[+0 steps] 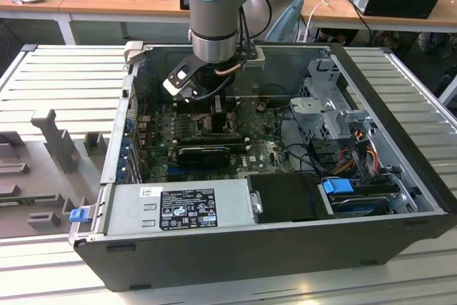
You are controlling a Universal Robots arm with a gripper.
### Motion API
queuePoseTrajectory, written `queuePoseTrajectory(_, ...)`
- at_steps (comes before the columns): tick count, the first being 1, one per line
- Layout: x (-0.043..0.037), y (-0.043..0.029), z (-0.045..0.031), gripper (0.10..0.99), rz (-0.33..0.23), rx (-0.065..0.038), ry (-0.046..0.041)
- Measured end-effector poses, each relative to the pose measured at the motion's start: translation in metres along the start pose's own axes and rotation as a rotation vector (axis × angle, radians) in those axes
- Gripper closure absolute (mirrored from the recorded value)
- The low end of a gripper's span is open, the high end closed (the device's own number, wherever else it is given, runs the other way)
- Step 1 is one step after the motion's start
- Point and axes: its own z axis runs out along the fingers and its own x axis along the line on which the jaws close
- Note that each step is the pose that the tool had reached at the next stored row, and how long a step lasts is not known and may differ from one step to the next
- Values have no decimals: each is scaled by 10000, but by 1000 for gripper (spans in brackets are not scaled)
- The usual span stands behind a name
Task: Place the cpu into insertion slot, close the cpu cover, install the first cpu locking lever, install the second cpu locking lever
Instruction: 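Place the cpu into insertion slot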
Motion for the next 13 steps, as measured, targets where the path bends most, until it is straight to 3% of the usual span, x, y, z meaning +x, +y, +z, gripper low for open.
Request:
queuePoseTrajectory(7,1,0,2,561,0,-3,-8)
queuePoseTrajectory(10,1,0,2,482,-1,-2,-10)
queuePoseTrajectory(13,2,4,-57,482,3,-1,-16)
